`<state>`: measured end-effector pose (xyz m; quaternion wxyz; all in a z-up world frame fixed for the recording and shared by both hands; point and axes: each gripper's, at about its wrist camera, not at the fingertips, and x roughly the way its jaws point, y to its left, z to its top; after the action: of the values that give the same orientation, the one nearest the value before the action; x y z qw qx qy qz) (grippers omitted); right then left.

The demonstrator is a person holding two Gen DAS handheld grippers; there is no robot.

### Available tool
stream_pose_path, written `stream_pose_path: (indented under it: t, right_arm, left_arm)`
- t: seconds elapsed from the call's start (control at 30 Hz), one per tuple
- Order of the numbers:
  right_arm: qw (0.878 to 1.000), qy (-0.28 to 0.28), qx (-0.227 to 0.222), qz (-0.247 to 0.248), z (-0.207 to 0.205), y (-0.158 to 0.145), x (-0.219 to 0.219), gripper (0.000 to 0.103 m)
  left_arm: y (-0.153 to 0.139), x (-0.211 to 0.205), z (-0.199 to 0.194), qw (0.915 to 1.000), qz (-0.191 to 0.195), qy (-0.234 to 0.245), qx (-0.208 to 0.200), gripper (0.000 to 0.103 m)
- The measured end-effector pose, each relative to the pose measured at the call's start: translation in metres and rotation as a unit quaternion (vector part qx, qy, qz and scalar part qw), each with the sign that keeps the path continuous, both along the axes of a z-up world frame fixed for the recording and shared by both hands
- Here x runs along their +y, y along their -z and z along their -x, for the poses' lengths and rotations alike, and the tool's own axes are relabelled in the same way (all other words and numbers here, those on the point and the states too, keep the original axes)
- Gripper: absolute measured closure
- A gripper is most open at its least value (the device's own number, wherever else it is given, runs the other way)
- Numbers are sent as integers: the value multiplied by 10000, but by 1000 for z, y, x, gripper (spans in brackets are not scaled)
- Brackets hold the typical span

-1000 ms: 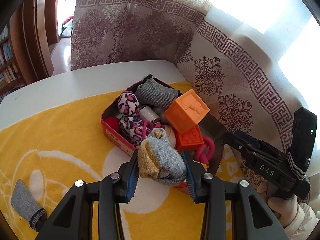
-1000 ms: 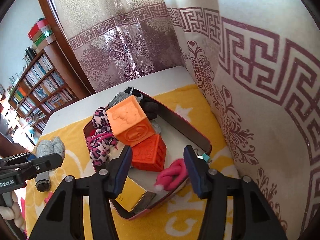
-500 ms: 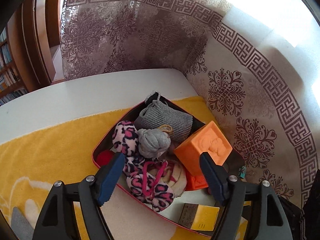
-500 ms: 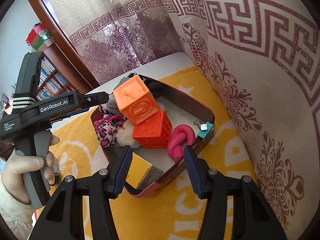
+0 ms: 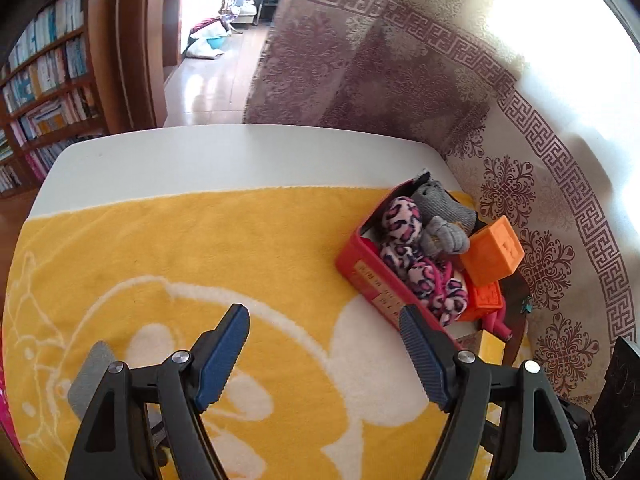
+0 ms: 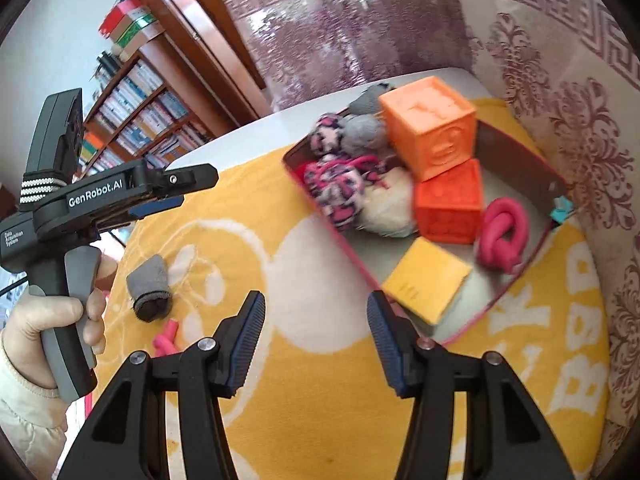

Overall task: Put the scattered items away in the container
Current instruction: 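Move both tools back toward the last sock and pink knot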

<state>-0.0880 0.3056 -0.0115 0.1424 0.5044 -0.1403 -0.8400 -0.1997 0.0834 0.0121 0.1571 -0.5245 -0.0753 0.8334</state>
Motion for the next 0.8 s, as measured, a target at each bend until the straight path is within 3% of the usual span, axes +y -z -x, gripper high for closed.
stream_pose_path:
  t: [0.13, 0.33, 0.57, 0.8]
  right_arm:
    - [9988, -454, -158, 94, -10, 7, -45, 45]
    - [9935, -1079, -344, 128, -21, 16, -110, 45]
    - [9849, -1675, -431, -117, -29, 29, -179, 45]
    - [9814, -1807, -548, -353, -31, 44, -208, 45]
  left_arm:
    - [11, -68, -28, 9972, -26, -729, -191, 24]
    - [25, -142, -63, 9921, -56, -1197, -372, 24]
    - [29, -191, -88, 9886, -156, -1437, -422, 24]
    - [34, -220, -102, 9847, -269, -1650, -491, 24]
